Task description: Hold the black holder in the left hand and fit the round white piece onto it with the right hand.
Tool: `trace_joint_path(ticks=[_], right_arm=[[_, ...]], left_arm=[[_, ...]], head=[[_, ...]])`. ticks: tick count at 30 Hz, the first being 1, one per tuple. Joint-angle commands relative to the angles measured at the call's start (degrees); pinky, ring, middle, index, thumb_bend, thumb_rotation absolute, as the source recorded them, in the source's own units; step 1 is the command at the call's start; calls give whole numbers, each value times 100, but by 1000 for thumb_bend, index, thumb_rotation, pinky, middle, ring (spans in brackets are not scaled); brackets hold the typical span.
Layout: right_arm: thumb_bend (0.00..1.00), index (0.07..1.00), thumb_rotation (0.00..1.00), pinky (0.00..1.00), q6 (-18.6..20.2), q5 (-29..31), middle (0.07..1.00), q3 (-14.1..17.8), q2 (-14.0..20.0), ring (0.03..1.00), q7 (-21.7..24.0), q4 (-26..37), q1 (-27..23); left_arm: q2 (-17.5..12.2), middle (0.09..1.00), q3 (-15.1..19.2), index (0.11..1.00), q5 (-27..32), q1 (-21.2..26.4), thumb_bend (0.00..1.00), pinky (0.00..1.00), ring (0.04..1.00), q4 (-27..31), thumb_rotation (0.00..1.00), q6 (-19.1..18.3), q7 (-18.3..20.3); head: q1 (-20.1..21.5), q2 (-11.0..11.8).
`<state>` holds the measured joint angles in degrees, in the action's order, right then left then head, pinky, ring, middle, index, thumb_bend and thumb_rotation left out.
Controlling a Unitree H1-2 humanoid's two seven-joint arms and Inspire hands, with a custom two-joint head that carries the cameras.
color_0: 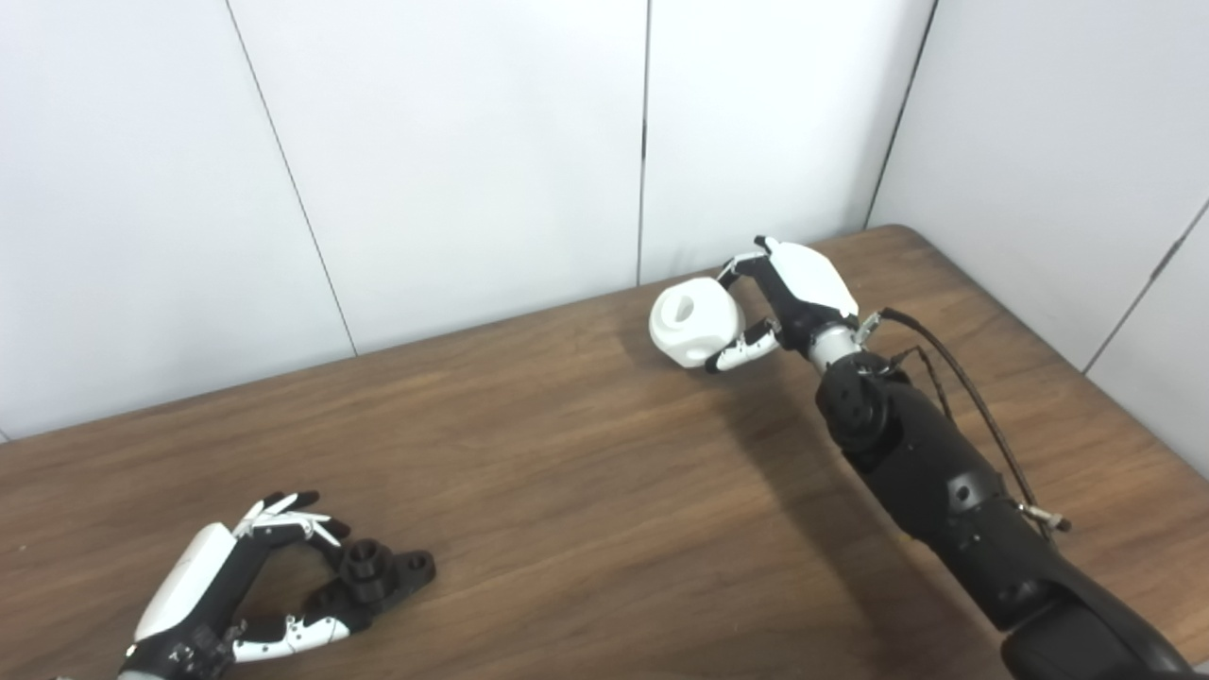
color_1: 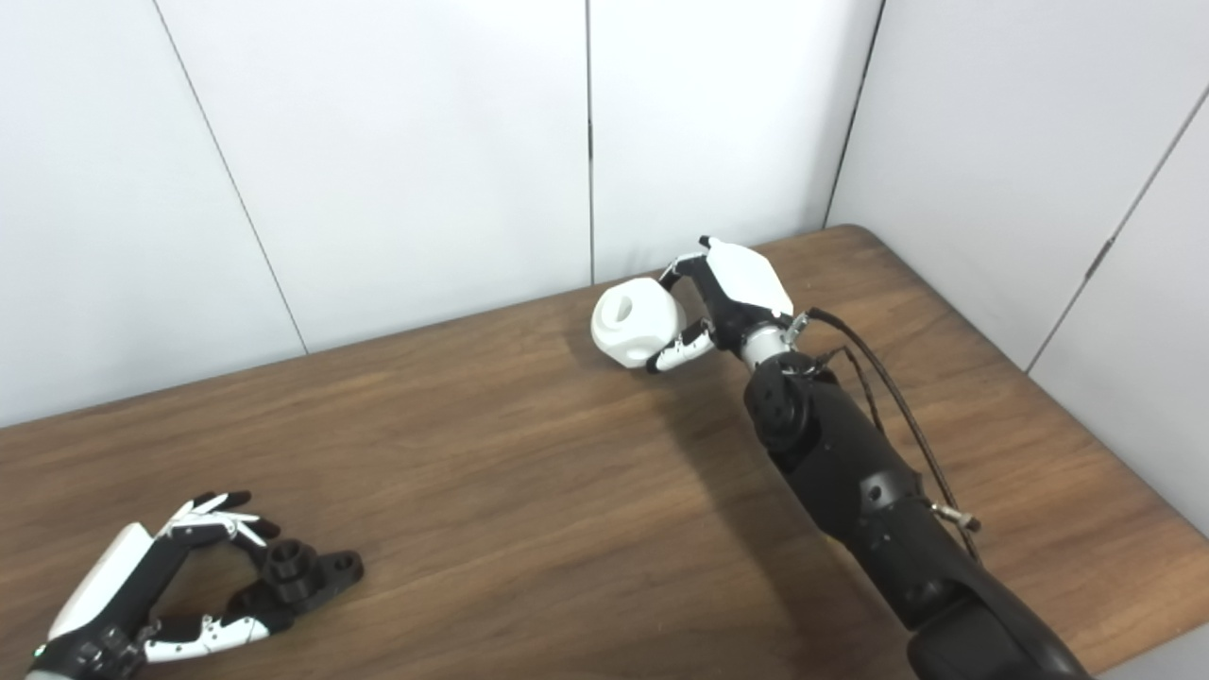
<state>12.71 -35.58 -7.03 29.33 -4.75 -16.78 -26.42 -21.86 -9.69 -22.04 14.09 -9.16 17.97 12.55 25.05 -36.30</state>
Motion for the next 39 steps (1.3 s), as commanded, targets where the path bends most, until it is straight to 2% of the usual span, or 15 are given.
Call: trace_joint_path(ticks=[1,7,22,26,32,39], right_arm=[[519,486,156,1000,-94,-15,808,101,158,968,-73,197,-204],[519,486,157,1000,-143,140,809,127,62,970,-36,173,-160],[522,485,156,1000,-287,269,790,-102,-168,954,88,-59,114],[520,484,160,1000,-88,221,797,-220,-176,960,328,81,226],[522,482,159,1000,89,-63,790,-379,-230,954,161,179,344],[523,483,158,1000,69,-139,780,-432,-274,950,92,232,353]], left_arm=[[-48,719,43,482,67,182,518,1000,918,120,42,51,-48],[-49,719,44,482,50,190,518,1000,918,149,41,1,-38],[-108,719,89,482,110,212,519,1000,924,144,42,56,-31],[-133,718,111,482,150,233,519,1000,926,139,42,72,-18],[-171,716,118,482,154,229,519,1000,923,146,43,48,0],[-146,719,100,482,170,250,519,1000,928,73,42,62,3]], head=[[8,0],[-1,-2],[-63,-105],[-60,-158],[-31,-172],[-105,-146]])
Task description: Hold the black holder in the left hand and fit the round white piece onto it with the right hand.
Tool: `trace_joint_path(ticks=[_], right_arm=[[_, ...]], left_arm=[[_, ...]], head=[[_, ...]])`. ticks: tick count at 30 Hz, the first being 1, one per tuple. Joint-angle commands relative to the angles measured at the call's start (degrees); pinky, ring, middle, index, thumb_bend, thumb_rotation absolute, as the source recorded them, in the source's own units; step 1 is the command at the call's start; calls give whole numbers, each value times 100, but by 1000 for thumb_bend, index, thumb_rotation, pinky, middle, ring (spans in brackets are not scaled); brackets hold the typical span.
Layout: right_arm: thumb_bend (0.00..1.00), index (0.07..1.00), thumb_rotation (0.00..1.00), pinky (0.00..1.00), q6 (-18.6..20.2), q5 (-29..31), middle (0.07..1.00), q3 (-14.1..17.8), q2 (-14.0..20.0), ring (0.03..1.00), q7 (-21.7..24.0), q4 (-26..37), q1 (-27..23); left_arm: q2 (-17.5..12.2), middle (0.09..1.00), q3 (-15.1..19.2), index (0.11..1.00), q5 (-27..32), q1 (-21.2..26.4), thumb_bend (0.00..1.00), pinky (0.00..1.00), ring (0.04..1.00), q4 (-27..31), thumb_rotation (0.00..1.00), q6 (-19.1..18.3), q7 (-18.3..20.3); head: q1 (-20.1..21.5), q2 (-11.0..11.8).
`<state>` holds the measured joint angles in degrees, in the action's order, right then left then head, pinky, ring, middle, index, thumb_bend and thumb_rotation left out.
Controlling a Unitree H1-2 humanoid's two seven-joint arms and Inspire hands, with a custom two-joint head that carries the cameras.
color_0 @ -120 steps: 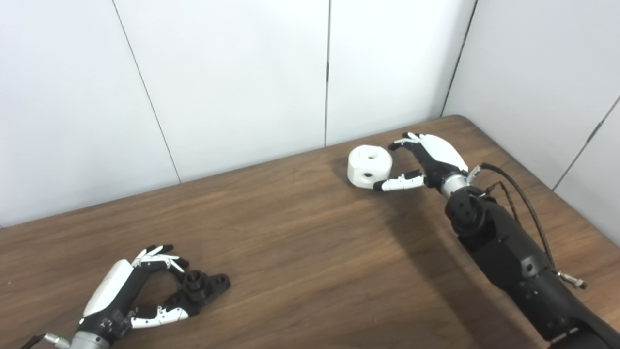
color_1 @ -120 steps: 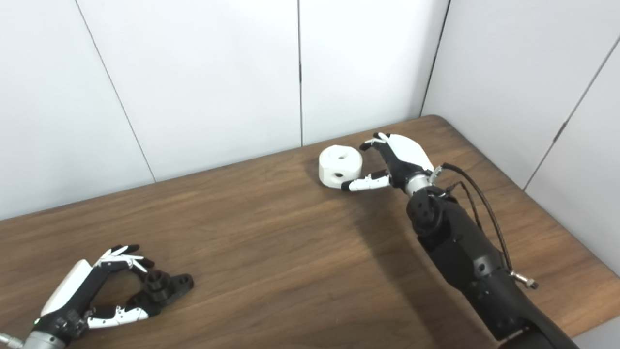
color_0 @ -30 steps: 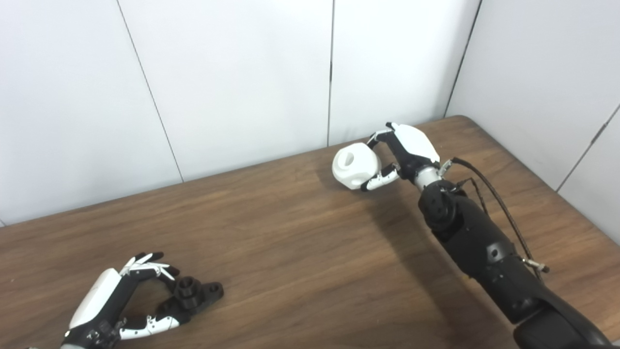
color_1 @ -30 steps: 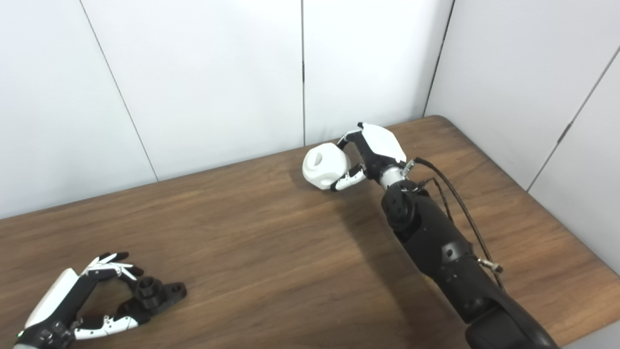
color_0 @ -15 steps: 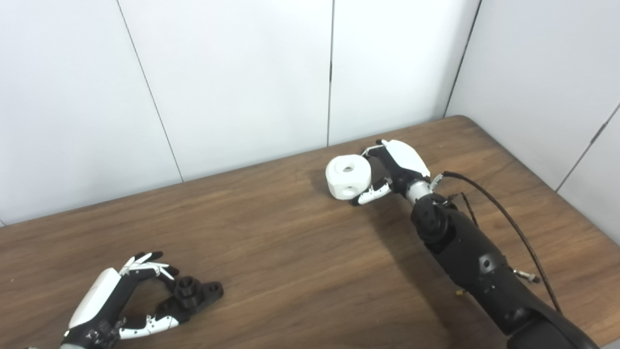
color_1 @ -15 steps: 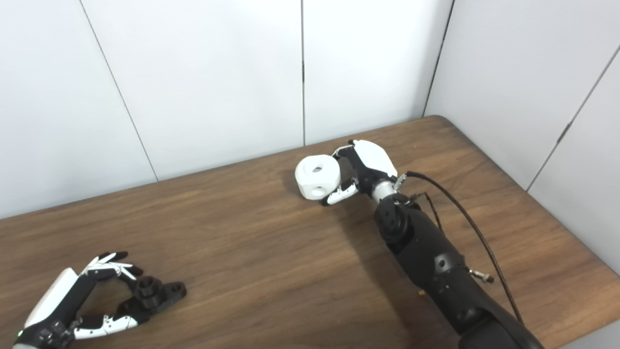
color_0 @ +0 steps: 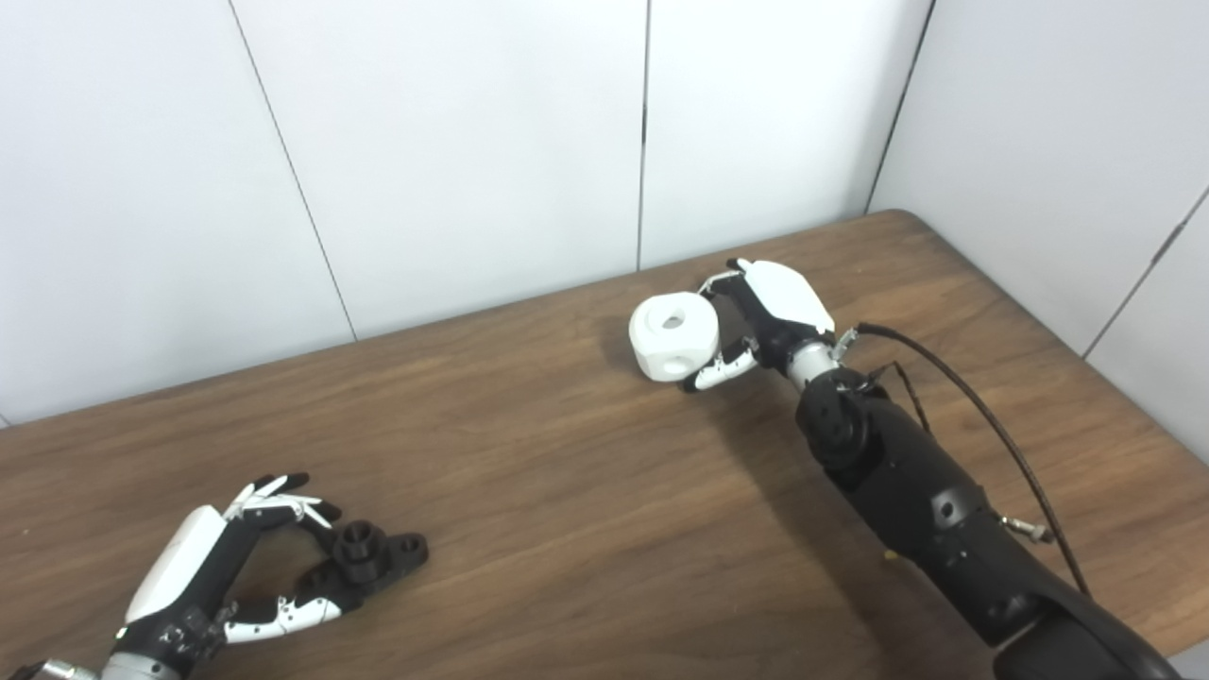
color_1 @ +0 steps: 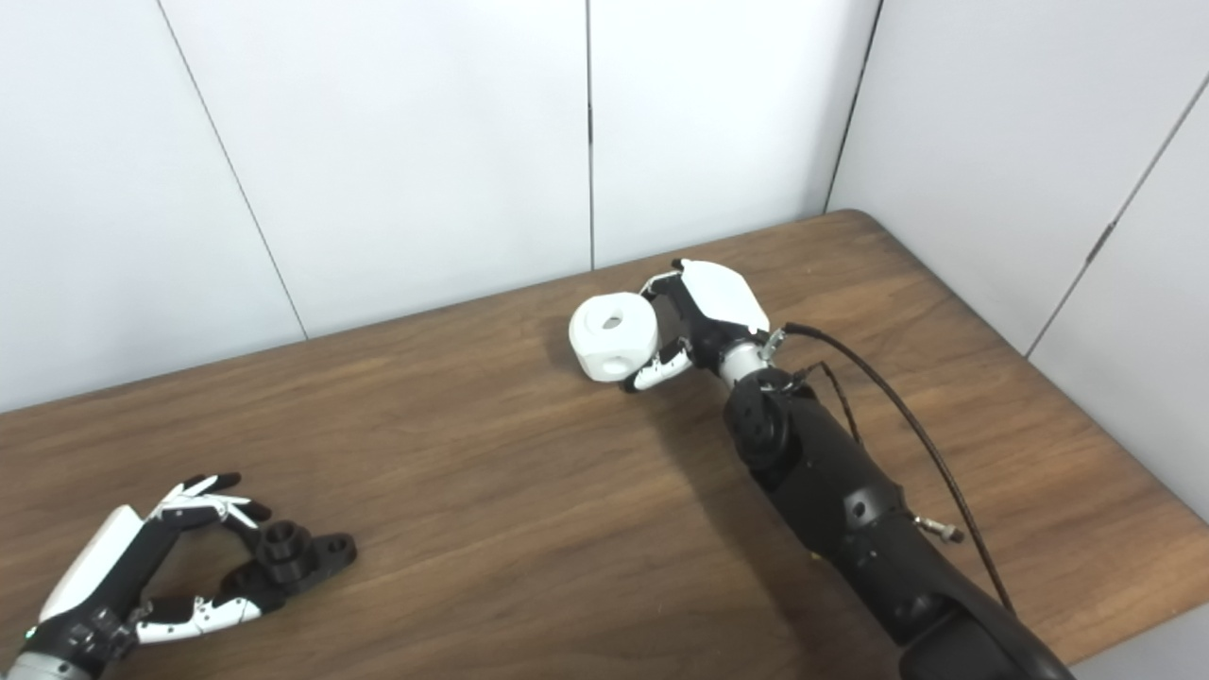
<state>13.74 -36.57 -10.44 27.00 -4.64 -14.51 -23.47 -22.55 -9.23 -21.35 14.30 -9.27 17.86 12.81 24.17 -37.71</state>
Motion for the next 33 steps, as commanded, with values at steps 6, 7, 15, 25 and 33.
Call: trace_joint_path(ticks=[6,7,15,25,33], right_arm=[[524,481,155,1000,-166,-65,772,-150,-163,936,-45,16,98],[524,481,155,1000,-199,-63,773,-163,-176,936,-66,5,104],[524,482,151,1000,-285,1,777,-291,-231,935,58,117,207],[524,482,150,1000,-42,193,782,-607,-331,942,806,542,329],[524,482,150,1000,212,488,786,-626,-576,951,1028,794,404]], left_arm=[[-56,717,32,482,21,225,519,1000,921,105,42,57,-56],[-56,717,34,482,18,221,519,1000,920,115,42,49,-54],[-67,720,49,482,5,206,519,1000,926,159,43,-51,-46],[-37,715,25,482,-41,226,519,1000,920,72,42,73,-143],[-25,717,12,482,-4,229,520,1000,923,8,44,120,-136]], head=[[-93,-9],[-93,-9],[-120,-24],[-166,-18],[-191,0]])
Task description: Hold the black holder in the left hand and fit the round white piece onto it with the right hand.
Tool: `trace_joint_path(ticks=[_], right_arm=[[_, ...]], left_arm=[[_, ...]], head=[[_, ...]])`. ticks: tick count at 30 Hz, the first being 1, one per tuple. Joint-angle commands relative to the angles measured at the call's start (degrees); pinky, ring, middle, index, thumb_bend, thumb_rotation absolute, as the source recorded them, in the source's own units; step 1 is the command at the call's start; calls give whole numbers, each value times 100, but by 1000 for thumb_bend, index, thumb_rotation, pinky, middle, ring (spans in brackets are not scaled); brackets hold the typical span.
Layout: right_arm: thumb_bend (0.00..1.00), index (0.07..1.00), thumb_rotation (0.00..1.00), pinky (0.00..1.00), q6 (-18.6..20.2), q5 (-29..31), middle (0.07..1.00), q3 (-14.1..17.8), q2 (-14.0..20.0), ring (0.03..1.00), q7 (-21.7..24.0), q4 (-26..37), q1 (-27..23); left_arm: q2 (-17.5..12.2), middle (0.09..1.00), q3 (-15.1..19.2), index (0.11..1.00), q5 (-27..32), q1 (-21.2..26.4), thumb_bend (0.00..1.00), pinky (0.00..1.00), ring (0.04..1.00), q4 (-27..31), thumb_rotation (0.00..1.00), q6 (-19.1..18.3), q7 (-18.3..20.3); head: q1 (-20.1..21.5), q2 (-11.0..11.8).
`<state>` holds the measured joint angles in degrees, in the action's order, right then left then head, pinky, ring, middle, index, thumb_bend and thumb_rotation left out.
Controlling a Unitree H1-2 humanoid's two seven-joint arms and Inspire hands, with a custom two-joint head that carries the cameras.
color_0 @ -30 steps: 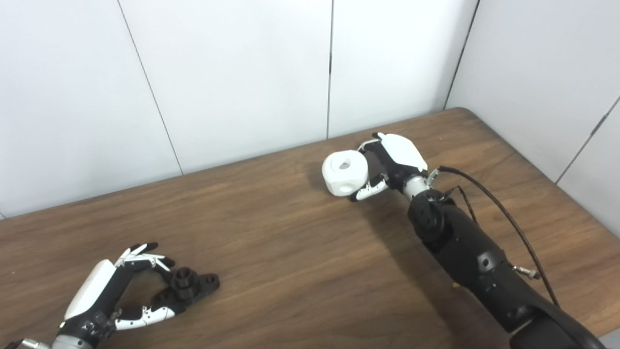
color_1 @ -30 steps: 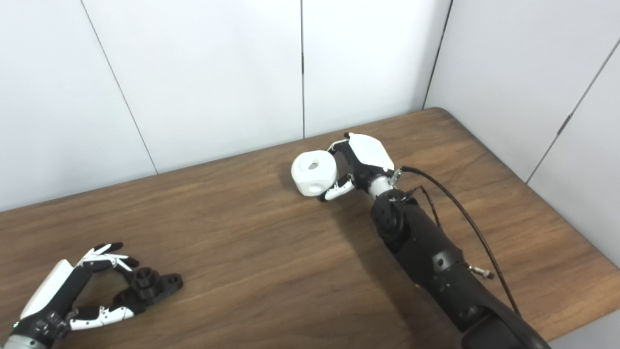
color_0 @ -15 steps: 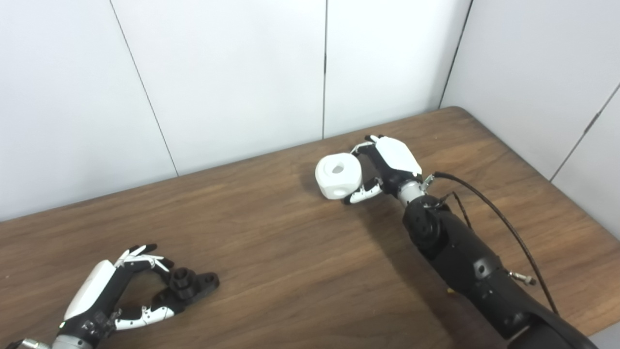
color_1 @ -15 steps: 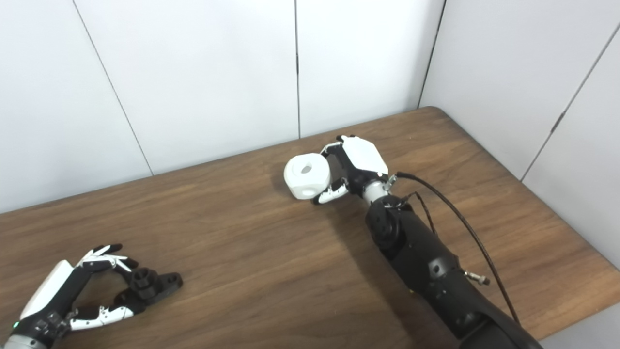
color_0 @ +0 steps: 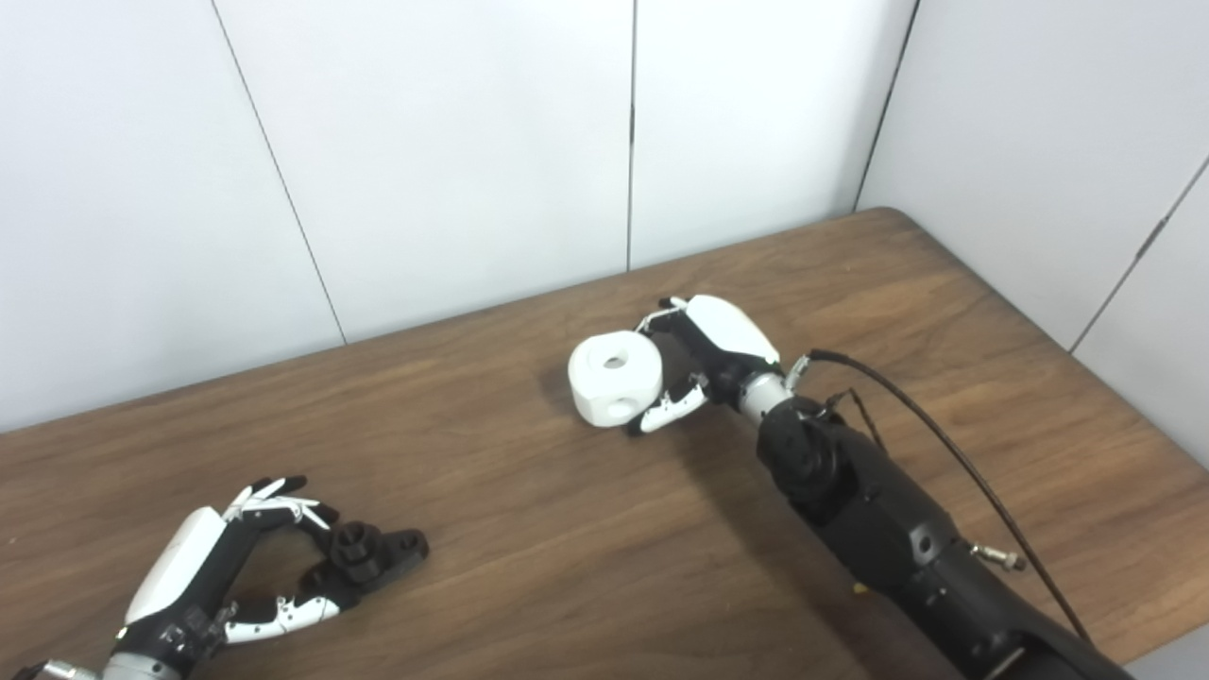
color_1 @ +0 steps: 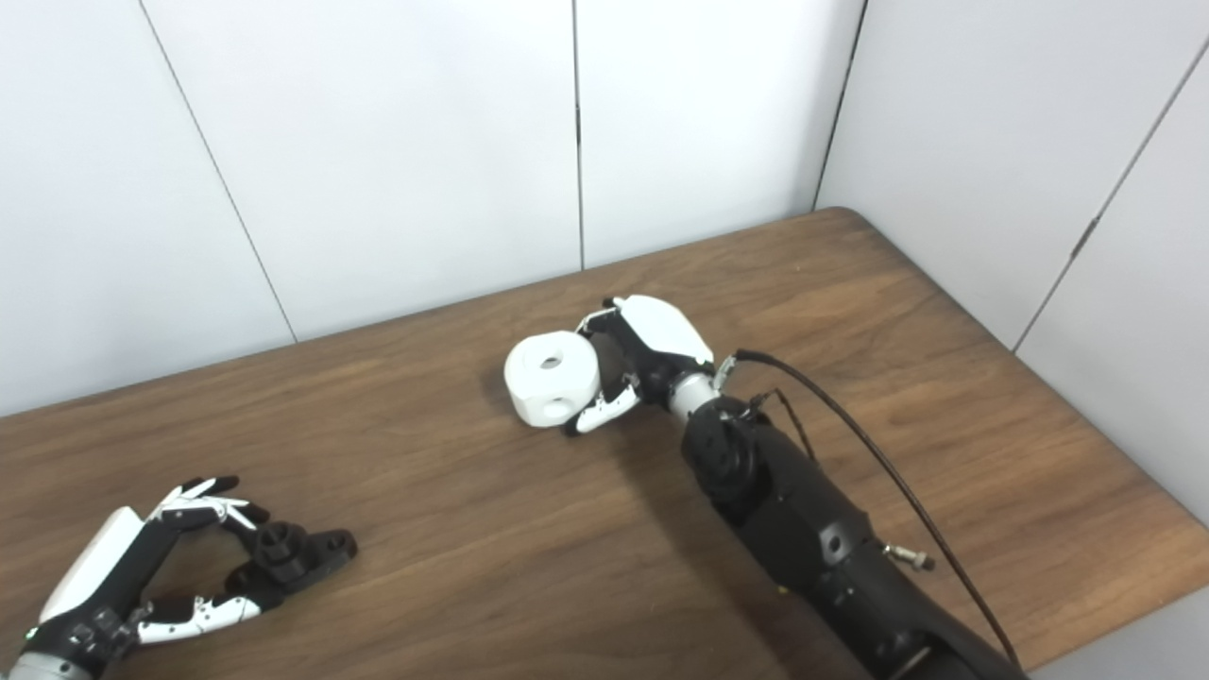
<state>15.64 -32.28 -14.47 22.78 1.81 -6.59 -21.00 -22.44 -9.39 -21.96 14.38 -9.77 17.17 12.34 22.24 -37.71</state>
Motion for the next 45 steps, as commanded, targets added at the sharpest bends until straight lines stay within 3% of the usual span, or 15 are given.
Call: trace_joint_path(ticks=[1,12,24,32,40,45], right_arm=[[524,482,150,1000,19,144,787,-183,-209,951,376,6,173],[521,483,150,1000,-34,1027,804,245,-577,965,338,58,281],[520,483,148,1000,-367,1591,812,627,-947,986,236,21,361],[520,483,150,1000,-259,1566,816,624,-880,999,333,313,371],[520,483,148,1000,54,1653,813,610,-801,990,686,952,394],[520,483,149,1000,52,1542,808,491,-671,987,952,1265,383]], left_arm=[[-32,717,23,482,52,219,520,1000,923,54,44,191,-92],[-25,715,-12,482,-6,183,520,1000,920,97,44,142,-85],[-19,711,-41,482,-98,184,521,1000,928,26,45,160,-137],[44,713,-83,482,-103,183,521,1000,929,-31,45,125,-153],[165,709,-195,482,-224,216,521,1000,921,-167,46,227,-266],[221,706,-322,482,-342,245,521,1000,918,-288,47,305,-377]], head=[[-30,-3],[-307,11],[-435,50],[-477,72],[-656,57],[-796,58]])
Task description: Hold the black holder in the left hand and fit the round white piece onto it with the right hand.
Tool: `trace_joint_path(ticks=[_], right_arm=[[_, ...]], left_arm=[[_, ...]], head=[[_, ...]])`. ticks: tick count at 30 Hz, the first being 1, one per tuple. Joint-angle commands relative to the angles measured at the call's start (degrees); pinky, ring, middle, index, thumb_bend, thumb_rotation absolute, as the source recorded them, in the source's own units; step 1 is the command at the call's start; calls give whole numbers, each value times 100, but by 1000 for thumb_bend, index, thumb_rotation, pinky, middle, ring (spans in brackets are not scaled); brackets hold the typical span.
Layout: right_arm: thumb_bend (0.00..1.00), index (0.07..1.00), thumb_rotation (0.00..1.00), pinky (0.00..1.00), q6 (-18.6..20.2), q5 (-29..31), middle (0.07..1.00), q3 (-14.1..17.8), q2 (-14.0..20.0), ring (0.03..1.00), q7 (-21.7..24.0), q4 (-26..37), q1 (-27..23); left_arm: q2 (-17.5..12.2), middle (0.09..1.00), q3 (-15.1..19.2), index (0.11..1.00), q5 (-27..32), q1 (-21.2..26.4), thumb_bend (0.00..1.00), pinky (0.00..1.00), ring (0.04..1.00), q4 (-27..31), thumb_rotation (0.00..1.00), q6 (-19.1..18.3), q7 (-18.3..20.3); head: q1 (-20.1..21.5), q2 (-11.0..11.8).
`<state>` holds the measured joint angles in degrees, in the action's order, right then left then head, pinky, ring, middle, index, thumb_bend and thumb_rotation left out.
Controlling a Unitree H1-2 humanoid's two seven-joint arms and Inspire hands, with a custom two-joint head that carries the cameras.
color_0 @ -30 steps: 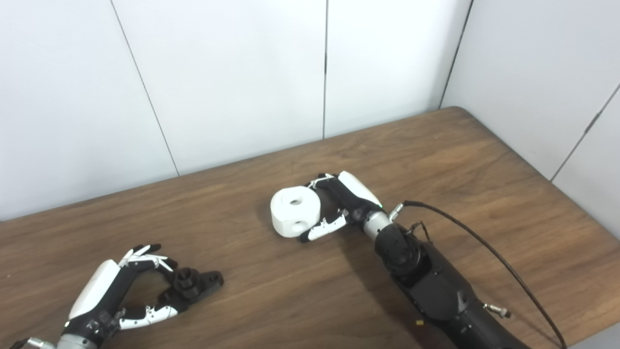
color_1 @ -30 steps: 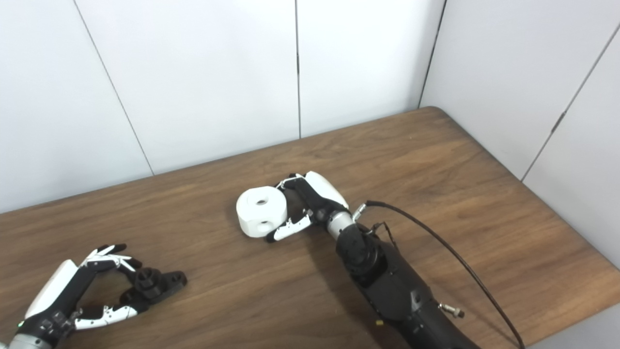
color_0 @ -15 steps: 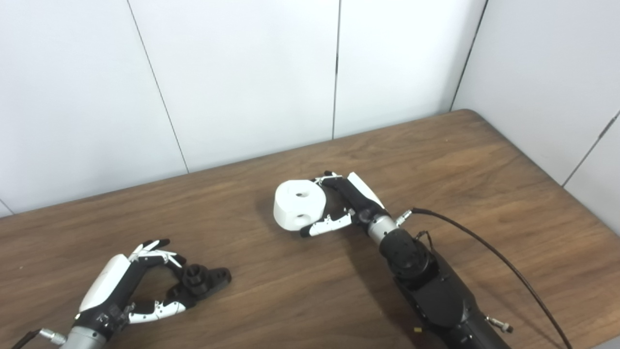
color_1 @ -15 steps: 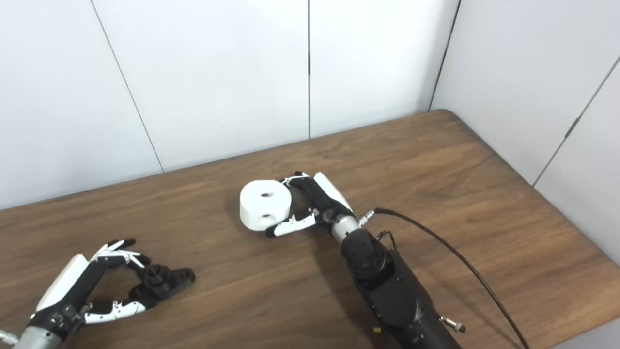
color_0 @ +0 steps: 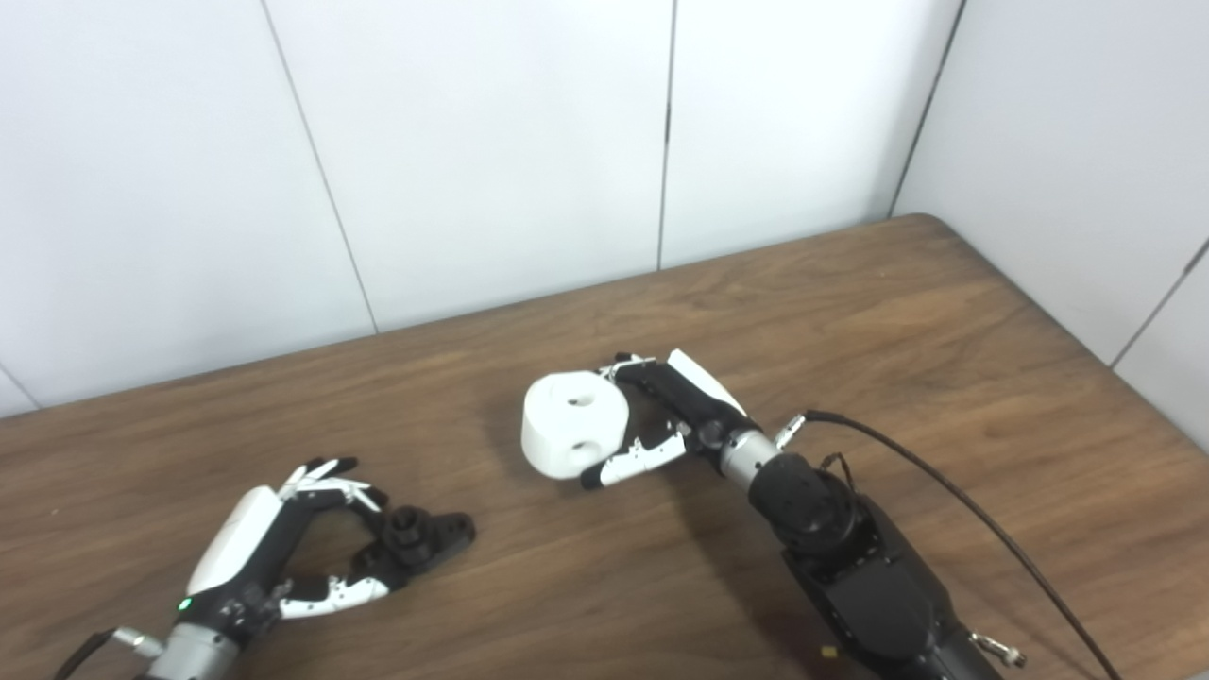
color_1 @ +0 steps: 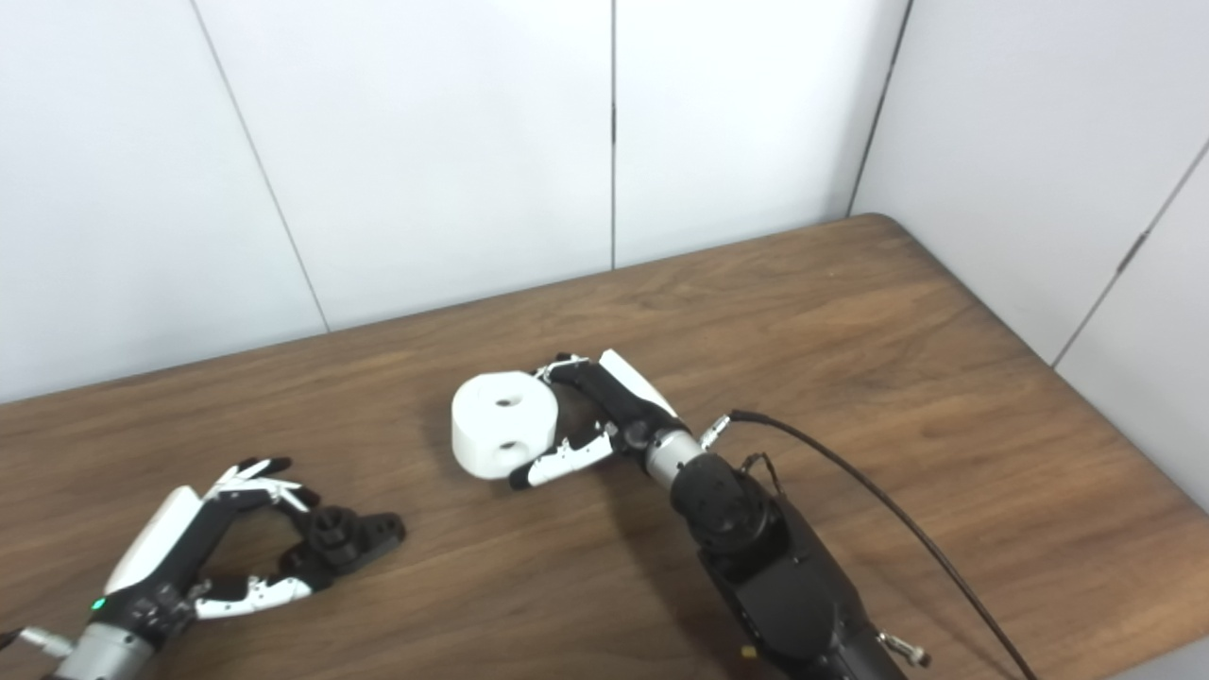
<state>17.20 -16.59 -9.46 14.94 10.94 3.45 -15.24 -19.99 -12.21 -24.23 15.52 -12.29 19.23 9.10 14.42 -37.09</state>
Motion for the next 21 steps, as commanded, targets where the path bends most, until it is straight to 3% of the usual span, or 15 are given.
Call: trace_joint_path(ticks=[1,16,21], right_arm=[[520,483,151,1000,-94,-94,805,-53,138,979,76,326,-209],[522,483,154,1000,77,-236,795,-246,124,965,430,817,-415],[521,483,154,1000,-35,-174,797,-265,43,972,467,802,-464]], left_arm=[[-10,707,-62,482,-142,132,521,1000,920,-49,47,80,-60],[111,717,-272,482,-272,184,521,1000,928,-292,49,80,-244],[125,717,-303,482,-302,191,522,1000,930,-365,49,111,-295]], head=[[-38,-1],[-294,21],[-352,6]])
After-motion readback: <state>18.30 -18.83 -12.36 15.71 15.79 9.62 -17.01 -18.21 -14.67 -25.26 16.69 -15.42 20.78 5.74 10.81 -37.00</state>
